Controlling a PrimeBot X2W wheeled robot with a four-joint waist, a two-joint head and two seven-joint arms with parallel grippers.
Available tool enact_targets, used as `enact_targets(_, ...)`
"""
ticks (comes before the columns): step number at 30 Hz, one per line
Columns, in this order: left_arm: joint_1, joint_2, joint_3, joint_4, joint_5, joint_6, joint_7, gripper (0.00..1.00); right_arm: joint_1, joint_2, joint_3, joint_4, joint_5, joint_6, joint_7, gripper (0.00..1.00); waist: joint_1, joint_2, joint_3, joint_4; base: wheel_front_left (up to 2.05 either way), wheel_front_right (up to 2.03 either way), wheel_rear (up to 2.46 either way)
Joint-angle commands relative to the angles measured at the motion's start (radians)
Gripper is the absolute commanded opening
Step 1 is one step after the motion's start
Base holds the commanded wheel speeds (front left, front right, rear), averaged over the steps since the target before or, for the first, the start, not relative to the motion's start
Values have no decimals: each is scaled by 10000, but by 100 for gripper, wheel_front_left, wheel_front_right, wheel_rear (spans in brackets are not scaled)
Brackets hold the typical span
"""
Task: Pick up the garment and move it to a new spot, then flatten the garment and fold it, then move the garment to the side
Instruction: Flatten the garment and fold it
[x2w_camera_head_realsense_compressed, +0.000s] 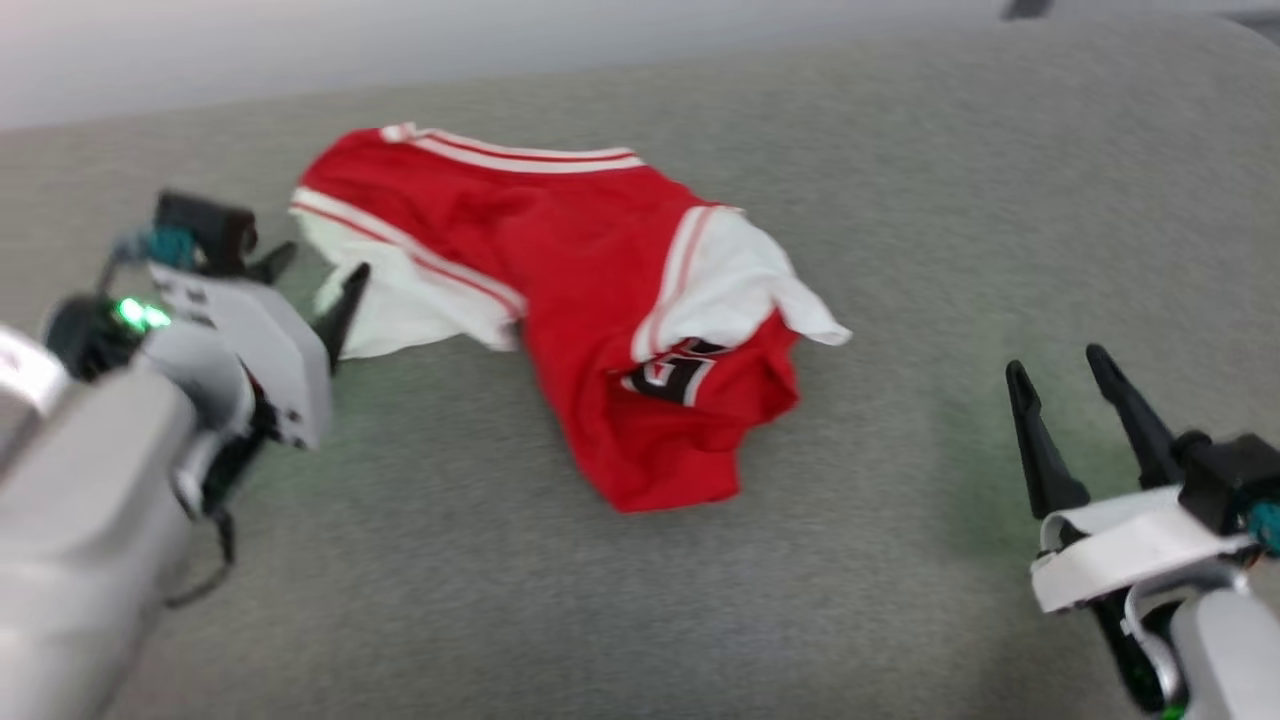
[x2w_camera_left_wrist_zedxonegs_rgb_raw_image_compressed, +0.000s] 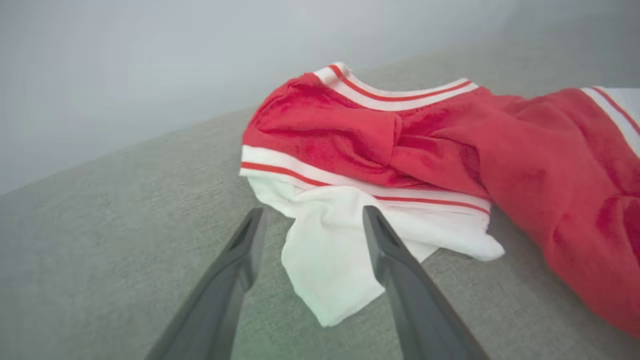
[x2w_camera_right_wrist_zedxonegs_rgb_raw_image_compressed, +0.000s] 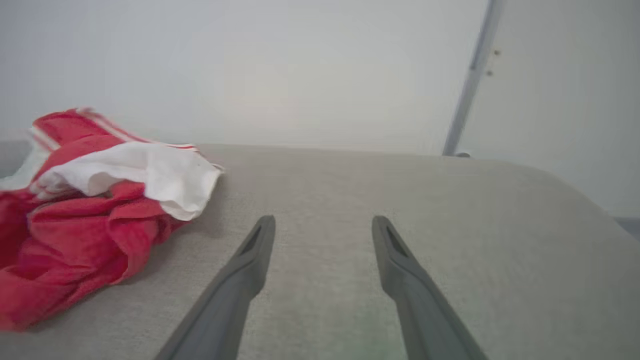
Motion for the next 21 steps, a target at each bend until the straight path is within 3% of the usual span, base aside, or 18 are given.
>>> enact_targets(1, 436, -66, 101, -287, -24, 300, -479, 100, -284, -372, 335, -57, 1, -14, 197, 100, 0, 0, -493, 939, 0, 0, 0)
enact_targets(7, 2379, -561, 1029, -2035, -428, 1840, -2984, 100, -909, -2762, 2410, -733, 411, -14, 1553, 100, 0, 0, -514, 1841, 0, 0, 0)
enact_targets(14, 4612, -1060, 1995, -4119, 834, 3507, -3524, 100, -2012, -5535, 4730, -1812, 1742, -14, 2978, 100, 0, 0, -419, 2587, 0, 0, 0)
enact_targets(21, 6426, -1875, 3315, -5807, 2430, 4040, -3514, 100, -3069, -6924, 6274, -2219, 2189, -14, 3880, 100, 0, 0, -333, 3009, 0, 0, 0)
